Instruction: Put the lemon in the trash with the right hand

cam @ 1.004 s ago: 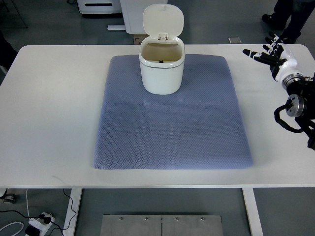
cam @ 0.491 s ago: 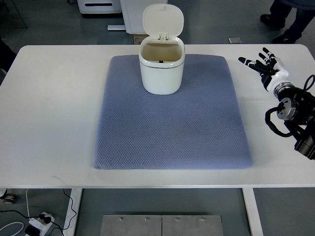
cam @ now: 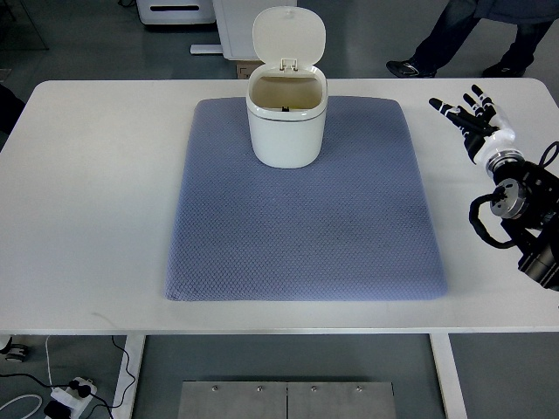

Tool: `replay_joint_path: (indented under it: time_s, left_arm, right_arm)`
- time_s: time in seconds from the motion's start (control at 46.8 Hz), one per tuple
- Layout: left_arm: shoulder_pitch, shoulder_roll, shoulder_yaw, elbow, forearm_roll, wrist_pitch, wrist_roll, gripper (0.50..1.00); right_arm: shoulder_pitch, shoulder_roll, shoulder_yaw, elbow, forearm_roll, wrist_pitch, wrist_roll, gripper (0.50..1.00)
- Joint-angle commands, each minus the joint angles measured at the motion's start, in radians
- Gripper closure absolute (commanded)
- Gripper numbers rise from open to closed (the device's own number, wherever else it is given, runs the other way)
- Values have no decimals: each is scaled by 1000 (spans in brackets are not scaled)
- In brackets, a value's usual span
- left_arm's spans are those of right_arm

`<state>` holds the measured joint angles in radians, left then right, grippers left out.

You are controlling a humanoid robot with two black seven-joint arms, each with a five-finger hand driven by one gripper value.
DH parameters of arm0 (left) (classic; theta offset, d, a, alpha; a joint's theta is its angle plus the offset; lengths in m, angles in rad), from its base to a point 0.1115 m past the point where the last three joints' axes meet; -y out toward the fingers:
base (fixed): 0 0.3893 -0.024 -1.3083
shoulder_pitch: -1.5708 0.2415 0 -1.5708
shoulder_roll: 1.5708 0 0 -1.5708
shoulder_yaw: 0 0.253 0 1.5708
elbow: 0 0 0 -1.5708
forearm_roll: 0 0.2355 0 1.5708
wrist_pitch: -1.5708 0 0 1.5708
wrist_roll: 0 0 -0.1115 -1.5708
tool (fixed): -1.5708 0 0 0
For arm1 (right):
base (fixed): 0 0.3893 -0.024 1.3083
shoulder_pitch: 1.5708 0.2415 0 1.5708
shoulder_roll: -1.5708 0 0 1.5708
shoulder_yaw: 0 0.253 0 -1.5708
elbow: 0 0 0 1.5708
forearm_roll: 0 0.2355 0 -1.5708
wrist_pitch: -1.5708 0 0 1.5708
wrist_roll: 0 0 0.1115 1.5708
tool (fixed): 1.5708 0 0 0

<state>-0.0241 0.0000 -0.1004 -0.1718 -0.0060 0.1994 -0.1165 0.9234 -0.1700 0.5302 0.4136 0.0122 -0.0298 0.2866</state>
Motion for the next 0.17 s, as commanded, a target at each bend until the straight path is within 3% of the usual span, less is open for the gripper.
replay_joint_path:
  time_s: [0.0,0.15]
  left_arm:
    - [0,0,1,0,0,0,0,500]
    - [0,0,1,0,0,0,0,500]
  right_arm:
    - [-1,9,-1,-1,0,-1,-1,500]
    - [-5,10,1,-1,0,-1,-1,500]
